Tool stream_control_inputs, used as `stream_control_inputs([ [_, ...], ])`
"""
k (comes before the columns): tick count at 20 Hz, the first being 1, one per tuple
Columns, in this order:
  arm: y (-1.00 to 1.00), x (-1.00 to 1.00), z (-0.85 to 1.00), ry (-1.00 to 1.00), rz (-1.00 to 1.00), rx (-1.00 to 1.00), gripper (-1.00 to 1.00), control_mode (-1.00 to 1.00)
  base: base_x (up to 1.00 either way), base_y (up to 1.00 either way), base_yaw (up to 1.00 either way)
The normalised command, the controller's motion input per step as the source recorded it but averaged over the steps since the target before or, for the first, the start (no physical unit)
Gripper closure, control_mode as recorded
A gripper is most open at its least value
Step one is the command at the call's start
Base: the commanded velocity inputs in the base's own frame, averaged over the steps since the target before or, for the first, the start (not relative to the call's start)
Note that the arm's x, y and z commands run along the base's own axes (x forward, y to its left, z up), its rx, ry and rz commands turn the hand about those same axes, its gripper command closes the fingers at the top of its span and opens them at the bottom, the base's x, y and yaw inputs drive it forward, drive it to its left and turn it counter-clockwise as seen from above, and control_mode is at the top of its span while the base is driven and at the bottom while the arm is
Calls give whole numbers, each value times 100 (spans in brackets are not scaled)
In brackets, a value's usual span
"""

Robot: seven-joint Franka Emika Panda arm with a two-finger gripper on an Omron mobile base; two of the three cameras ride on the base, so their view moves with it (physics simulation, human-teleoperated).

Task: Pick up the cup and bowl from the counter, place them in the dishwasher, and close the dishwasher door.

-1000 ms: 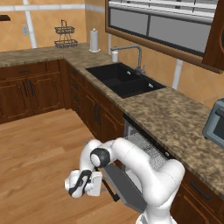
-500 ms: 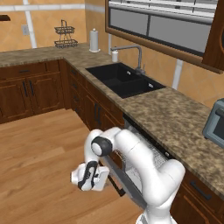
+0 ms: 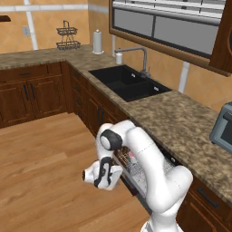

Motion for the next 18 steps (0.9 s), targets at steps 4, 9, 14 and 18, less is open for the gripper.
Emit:
stream_control_inputs([
  [4,-100,-22,0,-15,0,-59,-100,-100,0,0,0],
  [9,-100,-14,-20,-28,0,-76,-100,-100,0,0,0],
  [14,-80,0,-33,-36,-3,-98,-100,-100,0,0,0],
  [18,-57,0,-15,-37,-11,-100,-100,-100,0,0,0],
])
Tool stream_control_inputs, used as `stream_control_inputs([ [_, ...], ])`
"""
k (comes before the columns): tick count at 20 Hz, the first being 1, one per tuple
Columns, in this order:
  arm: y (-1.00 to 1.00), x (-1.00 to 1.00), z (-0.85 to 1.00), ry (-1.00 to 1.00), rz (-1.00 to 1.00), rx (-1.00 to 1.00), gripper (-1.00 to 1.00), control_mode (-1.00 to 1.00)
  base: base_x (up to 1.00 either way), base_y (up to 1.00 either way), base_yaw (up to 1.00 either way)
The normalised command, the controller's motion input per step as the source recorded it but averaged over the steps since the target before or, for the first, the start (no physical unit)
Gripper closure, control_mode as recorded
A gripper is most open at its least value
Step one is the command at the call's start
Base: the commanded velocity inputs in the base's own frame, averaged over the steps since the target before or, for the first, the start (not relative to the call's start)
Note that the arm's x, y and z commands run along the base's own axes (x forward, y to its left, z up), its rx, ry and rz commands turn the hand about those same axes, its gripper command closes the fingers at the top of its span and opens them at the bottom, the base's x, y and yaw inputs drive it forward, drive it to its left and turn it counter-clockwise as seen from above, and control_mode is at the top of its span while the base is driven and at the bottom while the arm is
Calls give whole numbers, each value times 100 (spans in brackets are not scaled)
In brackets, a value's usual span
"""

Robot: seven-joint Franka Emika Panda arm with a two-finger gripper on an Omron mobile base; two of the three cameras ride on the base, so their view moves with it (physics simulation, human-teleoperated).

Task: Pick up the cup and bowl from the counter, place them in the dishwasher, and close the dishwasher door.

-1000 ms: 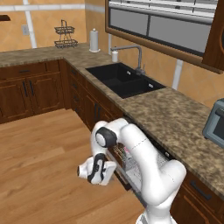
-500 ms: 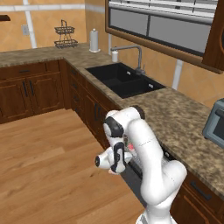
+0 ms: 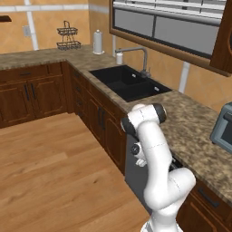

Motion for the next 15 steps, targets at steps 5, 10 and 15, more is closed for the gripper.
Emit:
stream_control_inputs([
  [5,-12,0,-13,-44,-15,-100,-100,-100,0,0,0],
  [10,11,1,-29,-66,-22,-100,-100,-100,0,0,0],
  [15,3,-17,-19,-62,-35,-99,-100,-100,0,0,0],
])
